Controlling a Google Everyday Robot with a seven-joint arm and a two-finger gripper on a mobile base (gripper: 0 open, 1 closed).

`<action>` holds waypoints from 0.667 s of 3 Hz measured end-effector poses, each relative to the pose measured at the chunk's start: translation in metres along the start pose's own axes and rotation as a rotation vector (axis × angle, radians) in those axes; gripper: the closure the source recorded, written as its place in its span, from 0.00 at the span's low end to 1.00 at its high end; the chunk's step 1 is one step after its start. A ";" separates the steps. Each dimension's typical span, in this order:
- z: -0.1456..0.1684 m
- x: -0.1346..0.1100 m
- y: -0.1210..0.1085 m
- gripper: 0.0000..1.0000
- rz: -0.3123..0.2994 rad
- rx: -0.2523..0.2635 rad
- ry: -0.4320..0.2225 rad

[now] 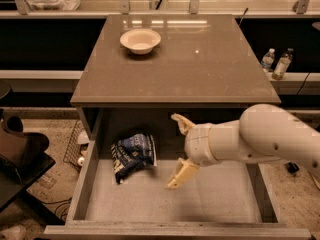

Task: Pick blue chip bag from top drawer and place on counter

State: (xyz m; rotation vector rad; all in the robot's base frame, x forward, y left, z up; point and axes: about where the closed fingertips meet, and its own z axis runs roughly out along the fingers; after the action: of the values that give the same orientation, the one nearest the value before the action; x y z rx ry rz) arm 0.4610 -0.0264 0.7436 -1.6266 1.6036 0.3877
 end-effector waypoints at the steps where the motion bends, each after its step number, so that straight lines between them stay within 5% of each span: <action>1: 0.067 -0.005 0.000 0.00 0.046 -0.040 -0.069; 2: 0.108 -0.014 -0.002 0.00 0.058 -0.088 -0.086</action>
Offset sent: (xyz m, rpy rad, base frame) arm 0.0522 0.1279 -0.0824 0.1027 0.1425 0.0883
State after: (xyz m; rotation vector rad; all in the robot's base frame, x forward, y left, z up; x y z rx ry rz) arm 0.4946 0.0596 0.6856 -1.6090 1.5911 0.5587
